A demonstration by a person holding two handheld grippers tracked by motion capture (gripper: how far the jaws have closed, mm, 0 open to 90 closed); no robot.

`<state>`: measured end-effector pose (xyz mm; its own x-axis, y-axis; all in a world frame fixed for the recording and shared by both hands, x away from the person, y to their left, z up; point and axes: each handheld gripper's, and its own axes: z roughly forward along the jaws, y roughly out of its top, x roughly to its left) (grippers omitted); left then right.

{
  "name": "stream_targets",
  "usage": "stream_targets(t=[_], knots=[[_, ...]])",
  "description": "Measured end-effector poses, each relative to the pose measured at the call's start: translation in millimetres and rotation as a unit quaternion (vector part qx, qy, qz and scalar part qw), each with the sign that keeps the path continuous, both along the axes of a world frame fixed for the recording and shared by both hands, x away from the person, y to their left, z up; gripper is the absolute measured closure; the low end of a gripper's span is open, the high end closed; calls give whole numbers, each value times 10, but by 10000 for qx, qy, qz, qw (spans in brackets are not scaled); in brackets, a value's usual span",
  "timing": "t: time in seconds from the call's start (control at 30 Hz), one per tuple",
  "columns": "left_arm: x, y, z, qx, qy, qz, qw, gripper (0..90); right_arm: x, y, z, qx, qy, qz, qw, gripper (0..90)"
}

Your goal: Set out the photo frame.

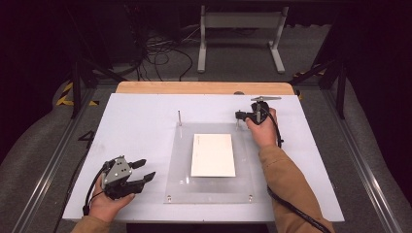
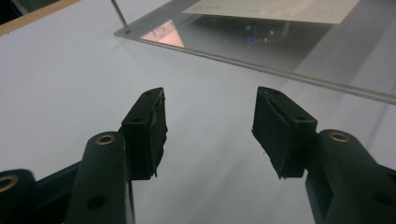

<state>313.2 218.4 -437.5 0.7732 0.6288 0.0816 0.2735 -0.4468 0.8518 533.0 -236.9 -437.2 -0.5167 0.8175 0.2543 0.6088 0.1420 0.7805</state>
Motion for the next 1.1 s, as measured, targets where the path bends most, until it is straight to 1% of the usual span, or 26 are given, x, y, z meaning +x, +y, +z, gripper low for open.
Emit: stream_targets(t=[0.1,0.17,0.23,0.33,0.47,0.5,0.53,0.57,0.6,0.63,0.67,0.73,0.77,0.83,0.9,1.07,1.1], knots=[[-13,-28,-31,56,-175,-190,9997,380,10,-11,1,26,33,37,10000,859],[-18,-64,-56,73,-252,-326,9991,370,9,0,9,-24,43,26,10000,859],[-21,-105,-77,121,-340,-432,9984,351,8,-3,7,-5,56,20,10000,859],[-22,-132,-103,173,-402,-497,9978,339,11,-8,3,22,69,12,10000,859],[4,-164,-151,224,-377,-539,9976,326,20,-11,-2,83,105,-17,9999,859],[6,-184,-164,228,-468,-551,9971,322,23,-12,-4,96,109,-22,9999,859],[6,-197,-165,262,-554,-581,9964,319,26,-12,-4,114,126,-38,9998,858],[-1,-222,-160,309,-690,-644,9951,318,27,-11,-5,117,126,-44,9998,858],[-12,-251,-153,275,-808,-691,9939,310,31,-16,-8,154,147,-44,9998,858],[-18,-272,-143,235,-868,-754,9931,304,35,-17,-7,154,158,-42,9997,858],[-18,-272,-143,235,-868,-754,9931,301,35,-17,-7,154,158,-42,9997,858],[-23,-324,-139,258,-948,-829,9917,287,40,-12,2,125,191,-44,9997,858],[-23,-324,-139,258,-948,-829,9917,281,40,-12,2,125,191,-44,9997,858],[-21,-361,-138,250,-1018,-841,9909,275,43,-11,3,121,206,-42,9997,857],[-20,-396,-118,200,-1113,-902,9895,269,45,-13,5,134,241,-50,9996,856],[-33,-505,-79,200,-1277,-1075,9858,255,45,-5,6,137,259,-108,9995,856],[-32,-545,-69,234,-1314,-1153,9843,252,44,-2,7,130,258,-118,9995,856]])
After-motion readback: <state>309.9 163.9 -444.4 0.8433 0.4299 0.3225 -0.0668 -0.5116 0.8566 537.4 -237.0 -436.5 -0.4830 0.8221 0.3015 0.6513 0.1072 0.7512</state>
